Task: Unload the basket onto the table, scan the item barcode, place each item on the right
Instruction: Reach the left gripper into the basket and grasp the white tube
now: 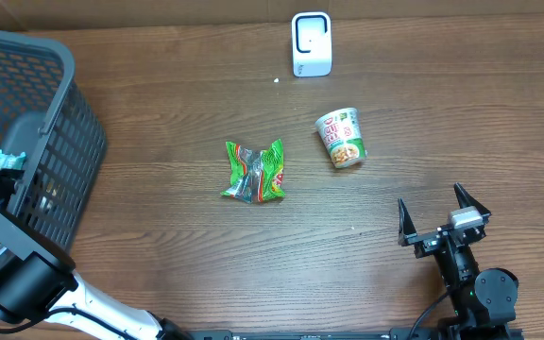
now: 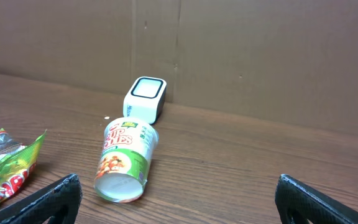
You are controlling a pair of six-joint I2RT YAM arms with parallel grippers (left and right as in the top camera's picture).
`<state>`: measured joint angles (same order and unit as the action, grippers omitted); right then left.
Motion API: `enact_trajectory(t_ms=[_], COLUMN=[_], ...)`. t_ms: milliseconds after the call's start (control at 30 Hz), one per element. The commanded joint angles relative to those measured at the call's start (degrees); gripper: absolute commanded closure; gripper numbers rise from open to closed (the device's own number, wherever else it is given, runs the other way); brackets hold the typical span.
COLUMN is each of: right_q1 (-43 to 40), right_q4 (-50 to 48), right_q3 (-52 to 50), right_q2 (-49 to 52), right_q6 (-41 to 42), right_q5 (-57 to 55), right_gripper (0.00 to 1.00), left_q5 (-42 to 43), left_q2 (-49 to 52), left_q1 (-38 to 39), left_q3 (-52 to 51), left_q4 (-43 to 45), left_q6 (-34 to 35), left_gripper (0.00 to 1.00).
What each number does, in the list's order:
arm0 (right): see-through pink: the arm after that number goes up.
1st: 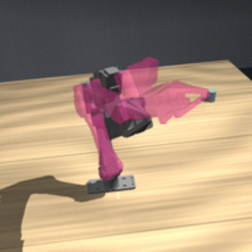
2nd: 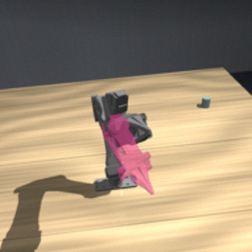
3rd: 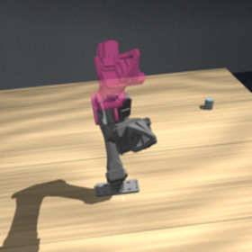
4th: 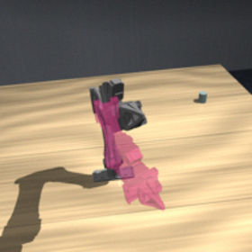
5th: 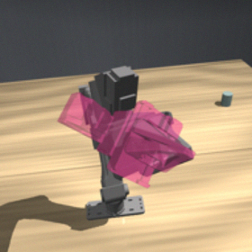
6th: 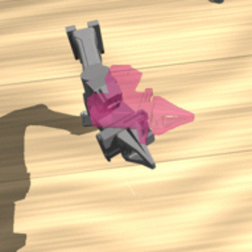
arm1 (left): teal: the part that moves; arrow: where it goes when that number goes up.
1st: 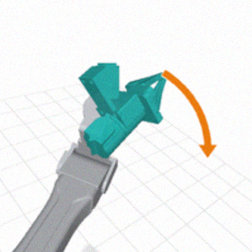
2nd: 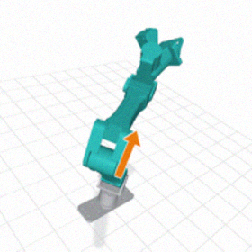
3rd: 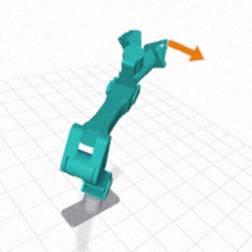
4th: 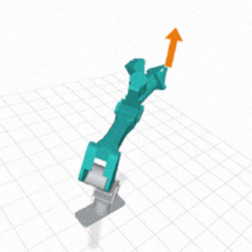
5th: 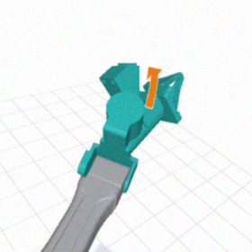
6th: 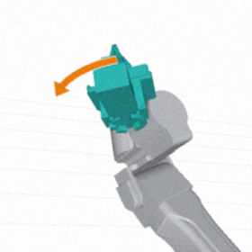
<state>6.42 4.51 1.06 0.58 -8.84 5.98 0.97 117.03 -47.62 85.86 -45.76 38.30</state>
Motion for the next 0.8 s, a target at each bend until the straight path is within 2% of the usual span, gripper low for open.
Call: enact_trajectory(t_ms=[0, 67, 233, 300, 400, 433, 767], right_q1=[-0.15, -0.15, -0.15, -0.15, -0.15, -0.15, -0.15], right_q4=[-0.33, -0.33, -0.31, -0.31, -0.31, -0.31, -0.31], right_q3=[-0.61, -0.61, -0.61, -0.61, -0.61, -0.61, -0.61], right_q2=[-0.42, -0.42, -0.42, -0.42, -0.42, -0.42, -0.42], right_q6=[0.00, 0.00, 0.00, 0.00, 0.00, 0.00, 0.00], right_q5=[0.07, 0.07, 0.07, 0.07, 0.07, 0.07, 0.07], right_gripper=[0.00, 0.00, 0.00, 0.00, 0.00, 0.00, 0.00], left_q5=[0.11, 0.61, 5.09, 7.10, 8.90, 9.16, 9.22], left_q2=[0.31, 0.28, 0.26, 0.26, 0.26, 0.26, 0.17], left_q1=[0.39, 0.39, 0.39, 0.39, 0.39, 0.39, 0.85], left_q3=[-1.90, -1.81, 0.07, 1.95, 6.45, 8.55, 31.32], left_q4=[-0.96, -1.64, -5.05, -7.04, -11.56, -13.49, -32.09], left_q6=[-2.84, -4.24, -8.61, -11.21, -14.32, -15.17, -20.90], left_gripper=[0.59, 0.63, 0.65, 0.71, 0.89, 0.92, 0.92])
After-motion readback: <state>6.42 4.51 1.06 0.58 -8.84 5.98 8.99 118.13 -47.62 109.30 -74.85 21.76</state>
